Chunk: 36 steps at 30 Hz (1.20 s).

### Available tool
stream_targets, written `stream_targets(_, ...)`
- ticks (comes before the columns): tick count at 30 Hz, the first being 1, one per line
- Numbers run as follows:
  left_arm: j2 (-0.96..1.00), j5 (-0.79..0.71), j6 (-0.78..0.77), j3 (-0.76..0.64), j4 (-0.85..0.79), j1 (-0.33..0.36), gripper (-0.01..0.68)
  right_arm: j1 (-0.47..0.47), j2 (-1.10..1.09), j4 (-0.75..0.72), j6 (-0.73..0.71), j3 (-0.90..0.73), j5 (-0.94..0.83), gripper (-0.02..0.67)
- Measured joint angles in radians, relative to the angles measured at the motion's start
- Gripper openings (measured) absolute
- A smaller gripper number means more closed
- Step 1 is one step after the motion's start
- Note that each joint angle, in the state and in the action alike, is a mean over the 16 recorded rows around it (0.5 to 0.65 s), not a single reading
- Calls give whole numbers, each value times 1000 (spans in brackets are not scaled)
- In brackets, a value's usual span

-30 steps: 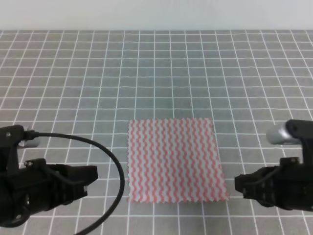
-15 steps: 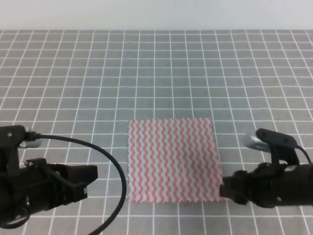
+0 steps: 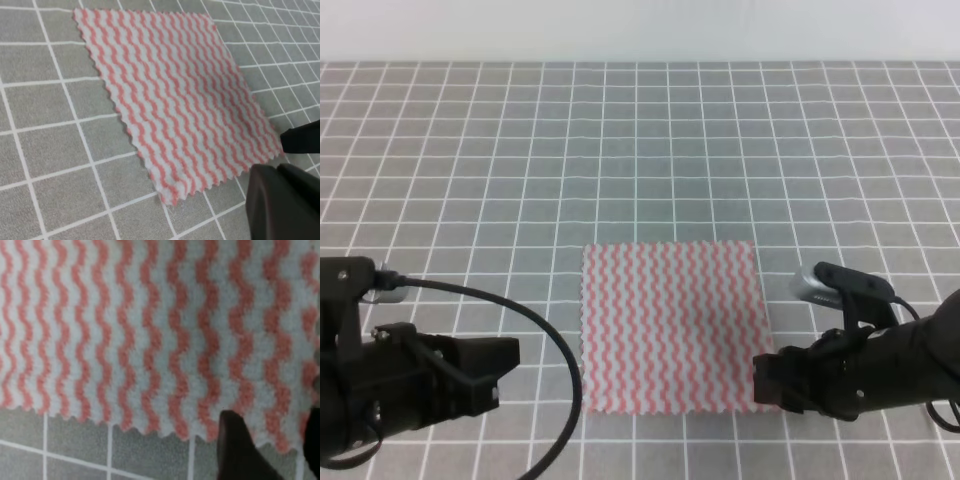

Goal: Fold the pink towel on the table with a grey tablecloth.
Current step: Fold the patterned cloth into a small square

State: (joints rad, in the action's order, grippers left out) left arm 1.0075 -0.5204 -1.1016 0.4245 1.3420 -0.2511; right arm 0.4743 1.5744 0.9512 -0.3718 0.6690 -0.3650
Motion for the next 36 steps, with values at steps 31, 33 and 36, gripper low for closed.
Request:
stream_targets(31,2,23,-8,0,4,0,-3,-1,45,15,-23,1,5,265)
stream_targets(33,2,25,-9,0,5,0,-3,-1,46,17,-25,1,6,256)
stream_targets(36,1,25,-10,0,6,0,-3,-2,45,16,-26,0,10,234)
